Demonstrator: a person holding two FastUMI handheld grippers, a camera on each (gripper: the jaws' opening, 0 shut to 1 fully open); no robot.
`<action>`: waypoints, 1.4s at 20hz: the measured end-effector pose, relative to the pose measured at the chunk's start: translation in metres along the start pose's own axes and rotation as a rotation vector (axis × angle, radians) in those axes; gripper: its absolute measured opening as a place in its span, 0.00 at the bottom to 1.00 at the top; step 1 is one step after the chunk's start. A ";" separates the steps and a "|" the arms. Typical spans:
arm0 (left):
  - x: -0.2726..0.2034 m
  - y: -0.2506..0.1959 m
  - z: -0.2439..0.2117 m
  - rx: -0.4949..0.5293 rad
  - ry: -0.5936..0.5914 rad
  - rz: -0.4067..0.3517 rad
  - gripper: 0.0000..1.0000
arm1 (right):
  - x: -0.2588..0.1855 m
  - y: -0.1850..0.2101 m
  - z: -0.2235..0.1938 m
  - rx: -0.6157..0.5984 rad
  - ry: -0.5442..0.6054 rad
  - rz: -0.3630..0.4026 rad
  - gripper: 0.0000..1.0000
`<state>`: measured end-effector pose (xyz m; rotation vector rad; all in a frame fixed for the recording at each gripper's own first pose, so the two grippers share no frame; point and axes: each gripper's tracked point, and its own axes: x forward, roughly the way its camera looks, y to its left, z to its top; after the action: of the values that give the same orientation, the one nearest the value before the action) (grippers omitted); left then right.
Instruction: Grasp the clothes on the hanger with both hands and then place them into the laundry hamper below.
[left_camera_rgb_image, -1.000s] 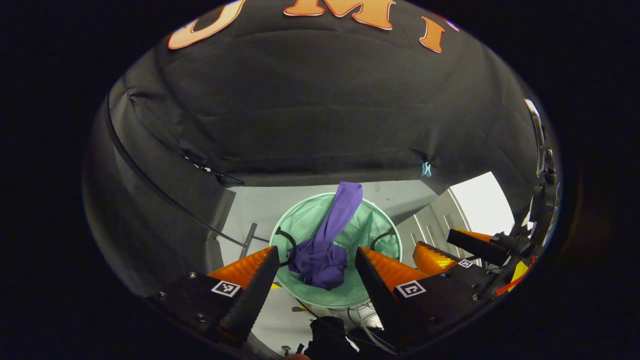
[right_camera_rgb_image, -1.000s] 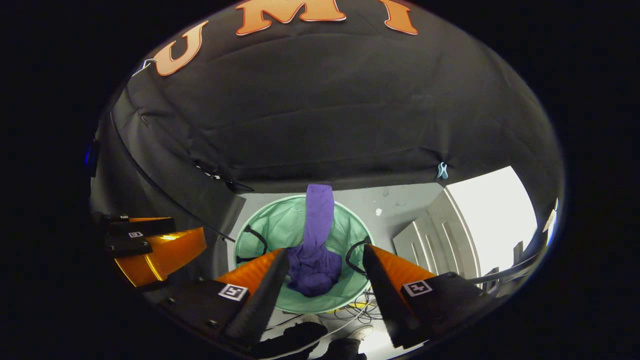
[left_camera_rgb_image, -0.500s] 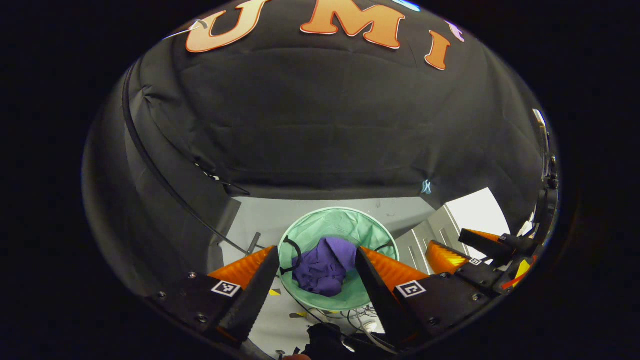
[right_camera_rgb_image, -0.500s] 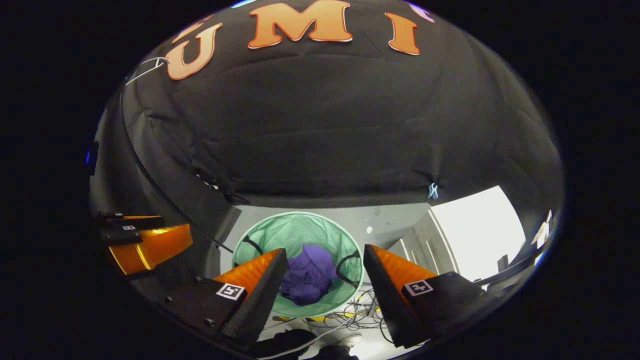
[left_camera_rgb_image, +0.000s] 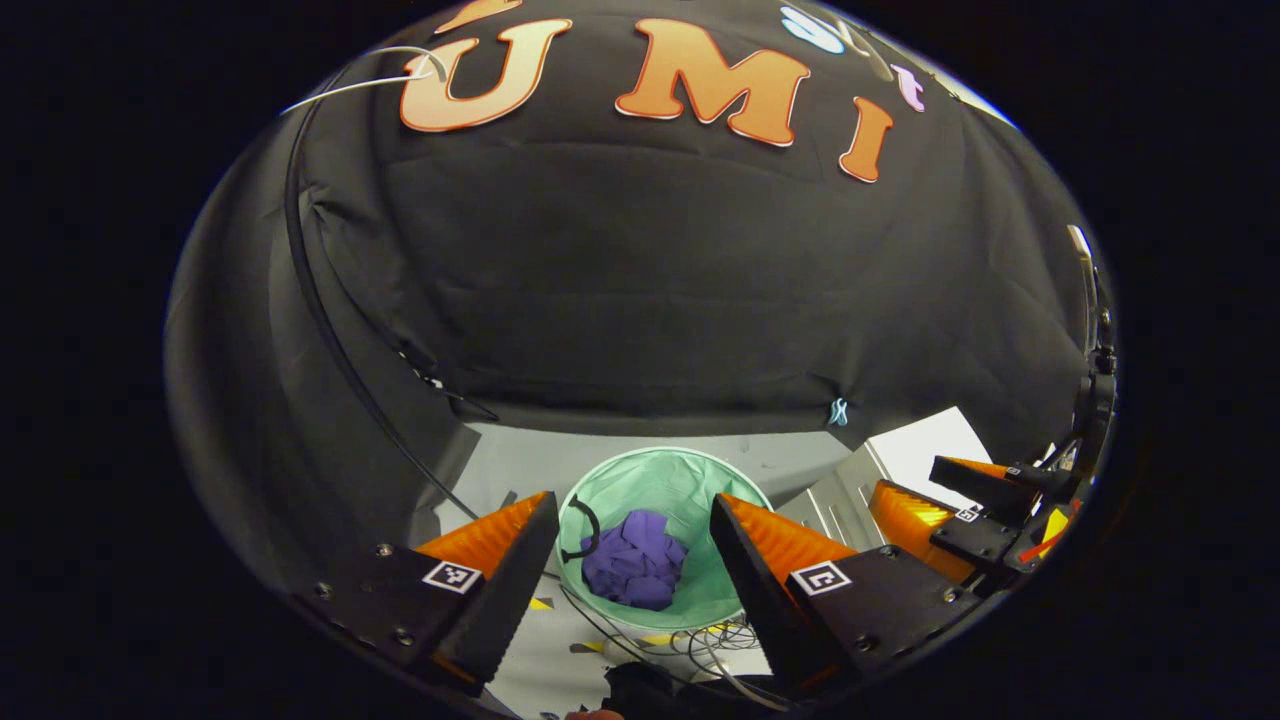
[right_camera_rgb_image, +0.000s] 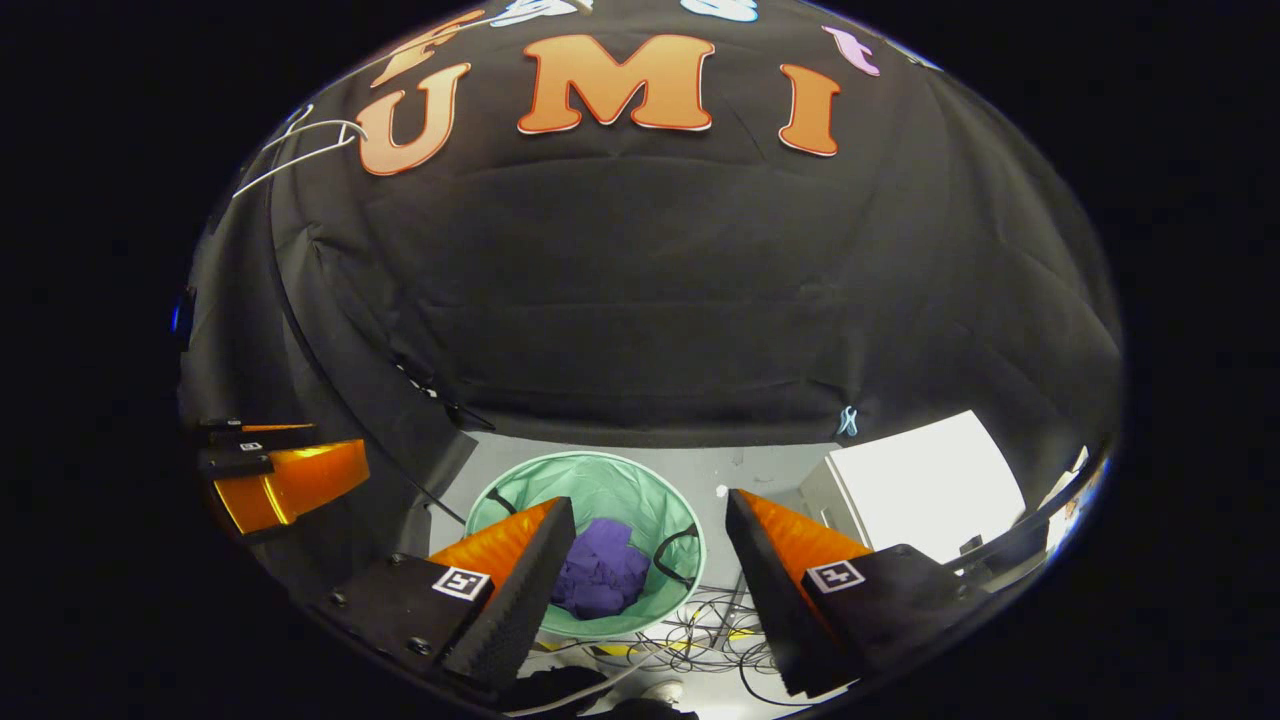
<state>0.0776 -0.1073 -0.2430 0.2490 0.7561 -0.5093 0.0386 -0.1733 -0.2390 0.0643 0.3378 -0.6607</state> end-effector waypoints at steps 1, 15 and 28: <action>-0.007 -0.002 0.005 -0.005 -0.017 -0.001 0.97 | -0.006 0.001 0.005 -0.008 -0.013 0.005 1.00; -0.147 -0.033 0.042 -0.091 -0.309 0.099 0.97 | -0.138 -0.016 0.046 -0.054 -0.174 0.151 0.99; -0.224 -0.060 0.066 -0.064 -0.471 0.121 0.96 | -0.212 -0.028 0.071 -0.055 -0.276 0.239 0.99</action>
<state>-0.0525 -0.1064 -0.0404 0.1064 0.2962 -0.4063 -0.1147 -0.0817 -0.1009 -0.0386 0.0791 -0.4159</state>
